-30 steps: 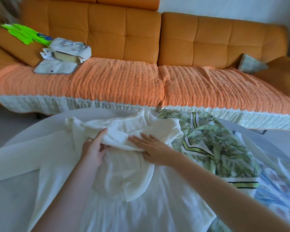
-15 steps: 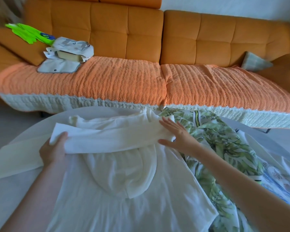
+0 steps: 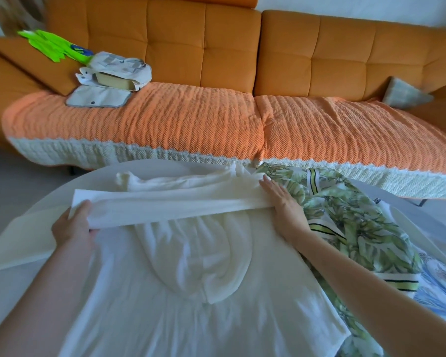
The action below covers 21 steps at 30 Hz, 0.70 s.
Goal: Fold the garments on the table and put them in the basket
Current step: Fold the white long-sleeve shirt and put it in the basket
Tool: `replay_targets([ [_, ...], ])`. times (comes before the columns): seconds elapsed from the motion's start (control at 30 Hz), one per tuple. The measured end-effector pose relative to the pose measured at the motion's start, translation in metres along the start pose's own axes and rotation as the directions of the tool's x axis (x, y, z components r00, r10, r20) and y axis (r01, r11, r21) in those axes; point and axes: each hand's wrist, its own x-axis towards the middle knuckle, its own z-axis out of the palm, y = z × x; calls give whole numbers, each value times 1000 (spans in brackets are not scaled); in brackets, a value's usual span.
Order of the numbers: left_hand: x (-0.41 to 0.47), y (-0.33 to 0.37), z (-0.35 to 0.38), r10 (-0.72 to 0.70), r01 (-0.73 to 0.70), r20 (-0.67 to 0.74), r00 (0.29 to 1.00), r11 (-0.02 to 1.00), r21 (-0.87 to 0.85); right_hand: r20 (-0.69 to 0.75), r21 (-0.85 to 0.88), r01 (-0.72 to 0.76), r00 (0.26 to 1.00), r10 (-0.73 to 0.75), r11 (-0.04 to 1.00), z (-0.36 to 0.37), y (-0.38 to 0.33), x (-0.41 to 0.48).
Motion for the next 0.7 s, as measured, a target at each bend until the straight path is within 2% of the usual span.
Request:
replay_targets([
  [0.07,1,-5,-3,27,-26,-5,1000,993,115,92,-151,146,987,-134,978,7,6,1],
  [0.1,2,-6,-6,36,-37,12,999,982,183,118,-196,169,982,-147,966,10,9,2],
  [0.2,9,-7,-14,51,-71,62,997,927,367,173,-310,114,983,-62,944,8,12,2],
  [0.27,9,-5,-19,104,-125,71,992,875,468,258,-368,125,966,-28,922,5,8,3],
  [0.3,7,-5,-22,145,-167,84,986,822,545,312,-326,99,950,9,940,6,7,6],
  [0.33,4,-4,-23,180,-208,108,978,764,610,370,-213,14,927,67,977,6,5,11],
  [0.37,2,-4,-24,199,-234,128,972,725,647,418,-11,-167,895,157,986,3,3,20],
  [0.4,1,-6,-23,204,-243,137,969,708,663,437,211,-350,869,232,913,-2,-2,30],
  [0.43,1,-7,-22,216,-250,135,967,698,671,394,402,-450,871,293,798,-5,-4,41],
  [0.47,1,-8,-20,236,-260,130,963,687,679,321,505,-465,883,341,727,-8,-5,50],
  [0.5,0,-9,-19,256,-271,126,958,675,686,248,504,-438,899,361,744,-12,-6,58],
  [0.57,-1,-12,-16,294,-306,137,946,667,679,169,346,-386,922,347,855,-15,-1,69],
  [0.63,-2,-11,-15,326,-335,148,934,650,682,185,194,-381,919,347,904,-15,6,76],
  [0.7,0,-9,-16,389,-384,174,904,567,729,242,145,-381,908,341,913,-15,16,82],
])
